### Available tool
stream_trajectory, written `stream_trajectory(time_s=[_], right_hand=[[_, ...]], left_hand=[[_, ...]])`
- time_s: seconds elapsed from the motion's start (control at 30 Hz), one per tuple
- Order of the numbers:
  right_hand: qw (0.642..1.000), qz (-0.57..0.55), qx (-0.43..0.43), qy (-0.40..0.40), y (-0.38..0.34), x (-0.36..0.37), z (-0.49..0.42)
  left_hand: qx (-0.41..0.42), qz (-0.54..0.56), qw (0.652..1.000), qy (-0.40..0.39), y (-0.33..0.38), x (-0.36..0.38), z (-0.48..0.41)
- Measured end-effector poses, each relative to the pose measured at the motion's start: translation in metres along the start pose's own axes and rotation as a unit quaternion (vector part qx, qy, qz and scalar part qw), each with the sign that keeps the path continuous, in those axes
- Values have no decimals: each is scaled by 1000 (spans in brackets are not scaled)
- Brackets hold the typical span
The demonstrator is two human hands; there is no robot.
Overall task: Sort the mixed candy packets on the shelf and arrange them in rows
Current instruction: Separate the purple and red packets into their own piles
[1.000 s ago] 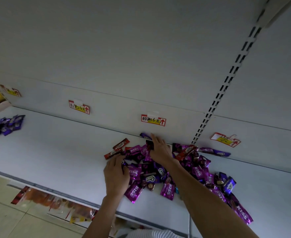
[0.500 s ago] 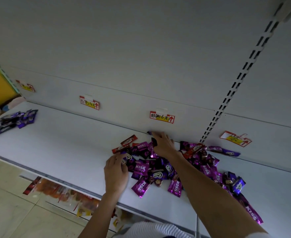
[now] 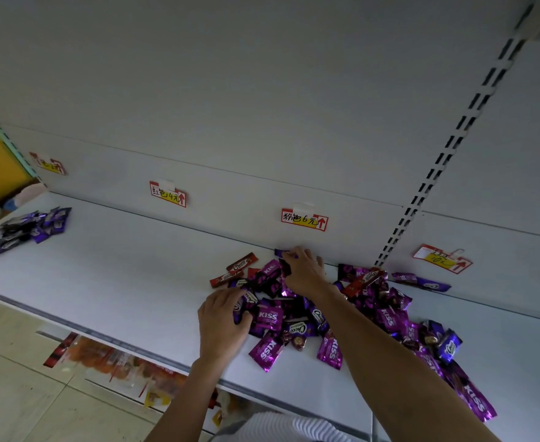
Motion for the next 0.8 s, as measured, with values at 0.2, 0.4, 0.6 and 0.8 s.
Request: stream_trajectory(time_s=[0.2,0.4,0.6,0.8], right_hand=[[999,-13,-30,1,-7,6,5],[998,-10,-65,18,-16,15,19],[962,-232,6,143,23,-14,50],[980,-129,7,149,40,-33,89]], left_hand=[[26,33,998,46,6,-6,4],[14,47,998,36,7,-5,2],[25,39,998,41,16,-2,8],[-49,18,998,29,21,-3,5]])
Point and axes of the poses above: each hand's wrist, its own z-axis away from the middle knuckle, its own x-axis out of the palm, y = z × x, the point moved 6 cm from there along -z, towards the middle knuckle, and after that the axes turned 4 degrees about -z, right-handed, at the moved point
